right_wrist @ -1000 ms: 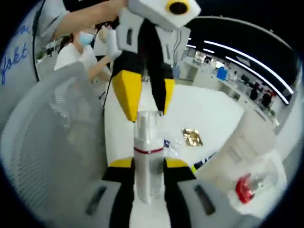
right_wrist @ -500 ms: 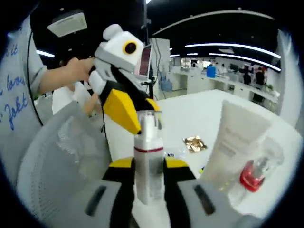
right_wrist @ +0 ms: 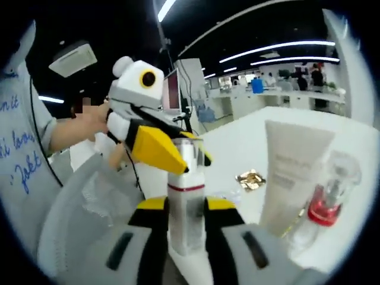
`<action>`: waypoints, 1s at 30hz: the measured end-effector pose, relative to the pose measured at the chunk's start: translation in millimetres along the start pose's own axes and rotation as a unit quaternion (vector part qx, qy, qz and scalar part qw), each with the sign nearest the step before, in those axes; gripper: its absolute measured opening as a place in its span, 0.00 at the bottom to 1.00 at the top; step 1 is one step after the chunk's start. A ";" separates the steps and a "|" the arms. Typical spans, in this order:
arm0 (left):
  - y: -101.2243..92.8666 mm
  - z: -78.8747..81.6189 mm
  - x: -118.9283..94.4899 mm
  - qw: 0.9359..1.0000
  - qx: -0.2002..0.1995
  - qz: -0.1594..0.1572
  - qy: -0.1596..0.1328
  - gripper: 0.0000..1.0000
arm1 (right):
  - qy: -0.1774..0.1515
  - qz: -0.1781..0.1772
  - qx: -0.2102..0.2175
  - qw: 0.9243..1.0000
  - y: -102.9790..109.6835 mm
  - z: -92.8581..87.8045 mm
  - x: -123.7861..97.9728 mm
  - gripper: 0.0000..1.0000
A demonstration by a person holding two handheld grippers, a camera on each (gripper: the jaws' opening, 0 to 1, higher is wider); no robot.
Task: Arrange the skincare products in the storage area until every visible bottle or jar stands upright without overlapping.
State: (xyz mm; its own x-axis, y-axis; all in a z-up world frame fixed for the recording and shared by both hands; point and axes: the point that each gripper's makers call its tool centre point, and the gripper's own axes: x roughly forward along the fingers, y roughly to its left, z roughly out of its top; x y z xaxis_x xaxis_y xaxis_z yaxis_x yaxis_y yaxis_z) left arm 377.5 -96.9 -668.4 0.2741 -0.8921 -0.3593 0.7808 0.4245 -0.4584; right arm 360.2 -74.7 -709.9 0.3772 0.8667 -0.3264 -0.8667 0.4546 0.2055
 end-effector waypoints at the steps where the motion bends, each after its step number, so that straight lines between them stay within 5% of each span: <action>1: -0.4 -0.4 0.0 1.000 0.006 0.000 -0.001 0.18 | 0.001 0.000 -0.001 1.000 0.1 -0.3 0.4 0.23; 18: 7.8 -23.4 13.6 0.993 0.084 0.063 0.062 0.16 | 0.064 -0.044 -0.046 0.996 -12.5 -20.9 5.6 0.26; 22: 21.4 -30.4 17.1 0.982 0.138 0.090 0.087 0.16 | 0.100 -0.053 -0.073 0.991 -19.5 -31.9 4.9 0.27; 30: 32.1 -35.3 25.0 0.982 0.144 0.091 0.080 0.16 | 0.129 -0.049 -0.084 0.987 -18.6 -42.8 -1.8 0.26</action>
State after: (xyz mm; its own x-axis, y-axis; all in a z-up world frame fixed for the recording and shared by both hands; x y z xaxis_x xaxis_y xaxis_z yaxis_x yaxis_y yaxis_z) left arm 389.7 -100.1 -720.9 0.3490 -0.7601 -0.5481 0.8603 0.4918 -0.1342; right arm 361.7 -93.5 -752.7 0.3858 0.7285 -0.5660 -0.8801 0.4747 0.0112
